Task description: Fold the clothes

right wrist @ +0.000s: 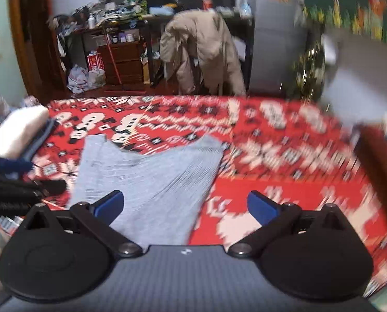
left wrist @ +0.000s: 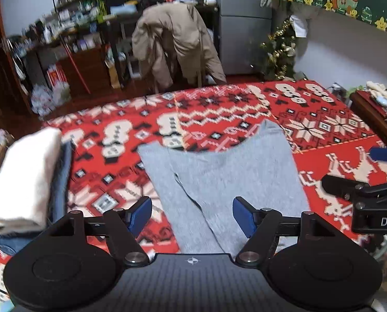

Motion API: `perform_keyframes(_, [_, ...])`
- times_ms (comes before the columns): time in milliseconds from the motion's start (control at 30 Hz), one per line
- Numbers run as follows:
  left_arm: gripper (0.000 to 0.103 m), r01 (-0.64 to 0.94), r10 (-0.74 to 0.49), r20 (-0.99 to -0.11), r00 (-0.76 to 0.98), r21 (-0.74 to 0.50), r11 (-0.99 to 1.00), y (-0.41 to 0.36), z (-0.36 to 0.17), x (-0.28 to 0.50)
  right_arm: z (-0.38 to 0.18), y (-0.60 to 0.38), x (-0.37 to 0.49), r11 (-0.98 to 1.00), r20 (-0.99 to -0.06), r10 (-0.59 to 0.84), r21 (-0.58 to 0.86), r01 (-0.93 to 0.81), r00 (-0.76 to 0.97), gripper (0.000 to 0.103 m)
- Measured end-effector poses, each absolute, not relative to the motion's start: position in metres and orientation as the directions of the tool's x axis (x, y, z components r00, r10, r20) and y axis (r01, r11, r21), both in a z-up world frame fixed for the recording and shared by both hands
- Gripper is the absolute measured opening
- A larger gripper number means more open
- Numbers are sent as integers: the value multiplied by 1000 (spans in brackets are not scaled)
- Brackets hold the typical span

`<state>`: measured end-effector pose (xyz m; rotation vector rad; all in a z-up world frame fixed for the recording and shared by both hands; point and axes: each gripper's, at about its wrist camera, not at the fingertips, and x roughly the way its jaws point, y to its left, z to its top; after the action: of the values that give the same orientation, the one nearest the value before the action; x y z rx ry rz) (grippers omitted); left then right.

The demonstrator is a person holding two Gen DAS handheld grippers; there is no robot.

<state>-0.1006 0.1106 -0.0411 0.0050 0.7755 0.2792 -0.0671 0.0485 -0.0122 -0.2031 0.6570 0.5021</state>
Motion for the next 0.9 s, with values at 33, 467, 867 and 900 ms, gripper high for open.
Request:
perform_keyframes(33, [68, -258, 263, -686, 679, 113, 960, 111, -41, -100, -12, 49, -67, 876, -624, 353, -42, -481, 697, 102])
perform_keyframes(467, [47, -292, -75, -802, 593, -300, 908, 159, -59, -80, -40, 49, -42, 879, -737, 397, 134, -458, 547, 90])
perform_keyframes(867, [7, -284, -344, -791, 507, -529, 799, 159, -96, -70, -72, 89, -53, 758, -783, 555, 339, -557, 280, 10])
perform_keyframes(900, [7, -293, -342, -801, 491, -522, 801, 159, -100, -68, -74, 91, -51, 755, -784, 563, 357, -550, 264, 9])
